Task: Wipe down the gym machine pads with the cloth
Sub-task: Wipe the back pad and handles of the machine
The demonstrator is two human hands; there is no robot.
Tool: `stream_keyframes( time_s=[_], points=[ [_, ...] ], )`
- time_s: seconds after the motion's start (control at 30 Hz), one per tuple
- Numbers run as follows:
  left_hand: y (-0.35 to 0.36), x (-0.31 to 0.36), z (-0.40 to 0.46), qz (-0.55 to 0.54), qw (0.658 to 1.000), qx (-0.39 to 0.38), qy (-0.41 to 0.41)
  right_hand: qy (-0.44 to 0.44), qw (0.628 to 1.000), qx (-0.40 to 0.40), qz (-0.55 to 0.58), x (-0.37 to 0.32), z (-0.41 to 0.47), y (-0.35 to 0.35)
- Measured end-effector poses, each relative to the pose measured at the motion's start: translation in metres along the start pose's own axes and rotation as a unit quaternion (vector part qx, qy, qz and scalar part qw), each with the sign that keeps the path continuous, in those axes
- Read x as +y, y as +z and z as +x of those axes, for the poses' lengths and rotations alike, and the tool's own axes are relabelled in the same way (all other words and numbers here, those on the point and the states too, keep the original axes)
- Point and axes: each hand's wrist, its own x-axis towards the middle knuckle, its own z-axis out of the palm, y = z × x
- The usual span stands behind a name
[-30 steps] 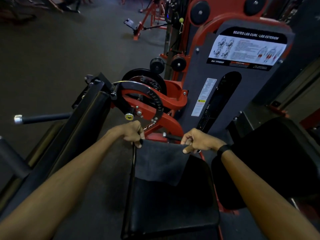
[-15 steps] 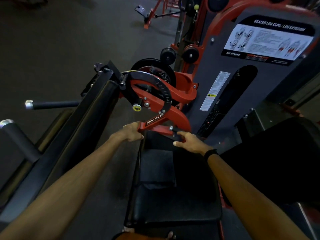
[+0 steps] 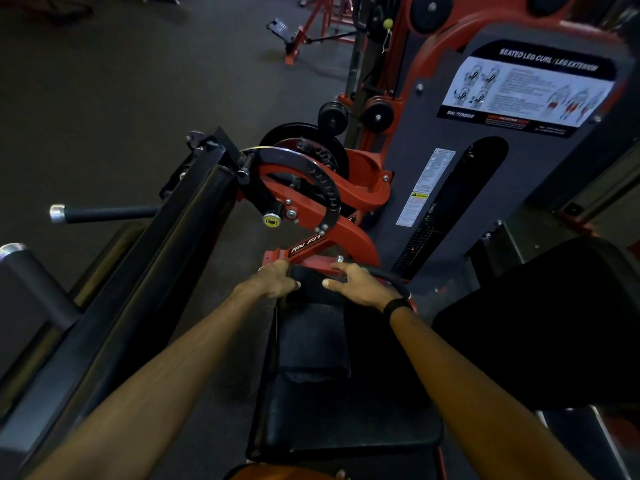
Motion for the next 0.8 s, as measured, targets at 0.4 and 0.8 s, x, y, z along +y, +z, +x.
stream_keyframes(
  time_s=[0.4,0.8],
  points=[
    [0.007,-0.002,-0.004,-0.037,0.999,0.006,0.027,-0.008,1.0,0.015,0.007,0.002,-0.008,0.001],
    [0.004,0.007,-0.008,-0.023,0.999,0.011,0.023,-0.002,1.0,0.022,-0.001,0.002,-0.009,-0.008]
  ],
)
